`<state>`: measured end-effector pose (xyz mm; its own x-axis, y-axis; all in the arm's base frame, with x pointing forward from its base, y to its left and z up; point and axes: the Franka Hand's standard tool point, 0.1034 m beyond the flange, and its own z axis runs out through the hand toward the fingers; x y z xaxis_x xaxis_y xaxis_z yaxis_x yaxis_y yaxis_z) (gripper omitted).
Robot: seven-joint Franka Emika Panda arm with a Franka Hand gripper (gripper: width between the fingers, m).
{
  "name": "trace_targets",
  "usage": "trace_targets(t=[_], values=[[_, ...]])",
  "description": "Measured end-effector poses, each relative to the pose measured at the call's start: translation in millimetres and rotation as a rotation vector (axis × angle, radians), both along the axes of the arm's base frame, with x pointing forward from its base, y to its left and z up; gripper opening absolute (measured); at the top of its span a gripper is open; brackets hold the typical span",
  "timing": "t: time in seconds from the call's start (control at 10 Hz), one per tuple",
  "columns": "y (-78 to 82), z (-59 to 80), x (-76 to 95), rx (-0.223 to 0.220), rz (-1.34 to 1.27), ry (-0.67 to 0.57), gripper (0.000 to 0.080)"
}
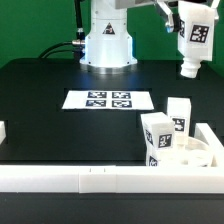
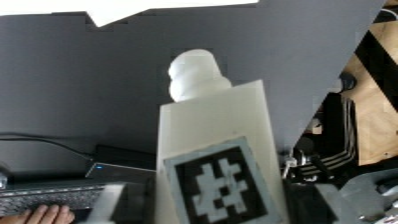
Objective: Assemble stool
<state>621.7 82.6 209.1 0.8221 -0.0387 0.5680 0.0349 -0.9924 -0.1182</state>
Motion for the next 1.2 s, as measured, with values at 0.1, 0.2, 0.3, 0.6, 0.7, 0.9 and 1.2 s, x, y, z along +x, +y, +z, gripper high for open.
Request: trace_targets(t=[0.1,0.2,0.3,0.6,0.7,0.9,1.2], values=[[-4.0,-13.2,1.2,0.002,-0.010,0.016,0.0324],[-8.0,-34.1,7.5,0.009,-0.016,0.039,0.0323],[-8.2,-48.5,13.5,0.016,-0.032,0.033,0.0323],[1.7,-59.8,10.4,0.045,-0.047,0.043,0.0323],[0.0,-60.3,10.6,0.044,-0.050,0.044,0.0323],[-4.6,-69.7,7.4,0.049,-0.058,0.060,0.0323],[1.5,-96.3,9.4,0.116,-0.098,0.093,0.0323]])
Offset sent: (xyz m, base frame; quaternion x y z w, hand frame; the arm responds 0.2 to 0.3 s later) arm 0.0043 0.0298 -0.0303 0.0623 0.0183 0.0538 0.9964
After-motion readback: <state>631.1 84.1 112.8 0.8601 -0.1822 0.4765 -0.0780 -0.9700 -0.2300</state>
